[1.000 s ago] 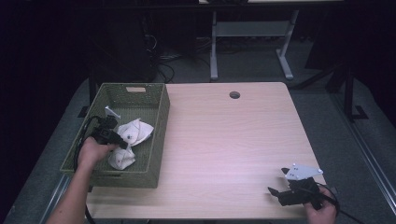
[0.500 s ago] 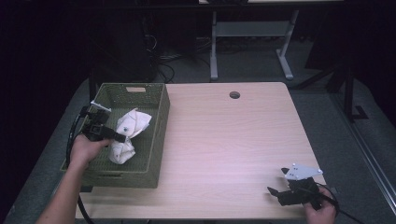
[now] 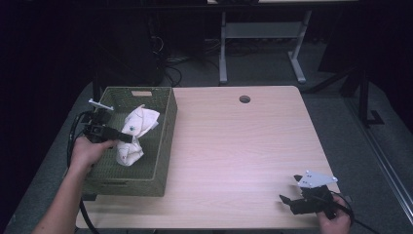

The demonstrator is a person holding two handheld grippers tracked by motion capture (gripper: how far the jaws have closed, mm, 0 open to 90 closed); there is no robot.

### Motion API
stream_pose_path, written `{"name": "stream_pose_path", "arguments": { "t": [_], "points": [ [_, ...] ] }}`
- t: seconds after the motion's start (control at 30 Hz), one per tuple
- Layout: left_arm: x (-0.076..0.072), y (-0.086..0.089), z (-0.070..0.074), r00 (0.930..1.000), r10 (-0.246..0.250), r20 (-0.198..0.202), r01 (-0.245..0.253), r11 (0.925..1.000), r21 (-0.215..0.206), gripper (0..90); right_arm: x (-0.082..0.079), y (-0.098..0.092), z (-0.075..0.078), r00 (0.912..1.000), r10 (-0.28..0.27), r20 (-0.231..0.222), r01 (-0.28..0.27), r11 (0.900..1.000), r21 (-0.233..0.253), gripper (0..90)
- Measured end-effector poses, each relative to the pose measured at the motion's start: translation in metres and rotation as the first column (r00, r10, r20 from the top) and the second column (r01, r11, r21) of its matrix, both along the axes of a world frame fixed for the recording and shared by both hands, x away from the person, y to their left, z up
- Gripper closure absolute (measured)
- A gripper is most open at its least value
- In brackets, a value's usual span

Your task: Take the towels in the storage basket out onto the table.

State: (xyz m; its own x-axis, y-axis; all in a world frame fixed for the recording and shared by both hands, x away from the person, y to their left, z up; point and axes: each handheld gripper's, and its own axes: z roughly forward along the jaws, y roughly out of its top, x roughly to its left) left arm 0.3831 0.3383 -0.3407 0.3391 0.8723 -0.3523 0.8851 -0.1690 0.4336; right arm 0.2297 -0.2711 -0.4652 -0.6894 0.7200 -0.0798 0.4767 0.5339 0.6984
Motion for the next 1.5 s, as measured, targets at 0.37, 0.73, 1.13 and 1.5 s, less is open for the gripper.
{"name": "stream_pose_path", "arguments": {
  "t": [0.37,0.73,1.13,1.5],
  "points": [
    [-0.005,-0.002,0.029,0.9986,-0.015,0.05,0.016,0.9995,-0.026,75.5,0.0,0.001,0.0,1.0,-0.006,-0.002,0.006,1.0,0.004,14.0],
    [-0.004,-0.028,0.06,0.9929,-0.077,0.091,0.076,0.9971,0.011,75.5,0.0,0.001,0.0,1.0,-0.003,0.0,0.003,1.0,0.001,14.0],
    [-0.008,-0.063,0.084,0.9772,-0.167,0.132,0.167,0.9859,0.009,75.5,0.001,0.0,0.0,1.0,0.005,0.004,-0.005,1.0,-0.007,14.0],
    [-0.008,-0.106,0.086,0.9527,-0.267,0.146,0.271,0.9625,-0.011,75.5,0.001,0.001,0.001,1.0,-0.002,0.002,0.002,1.0,0.0,14.0]
  ]
}}
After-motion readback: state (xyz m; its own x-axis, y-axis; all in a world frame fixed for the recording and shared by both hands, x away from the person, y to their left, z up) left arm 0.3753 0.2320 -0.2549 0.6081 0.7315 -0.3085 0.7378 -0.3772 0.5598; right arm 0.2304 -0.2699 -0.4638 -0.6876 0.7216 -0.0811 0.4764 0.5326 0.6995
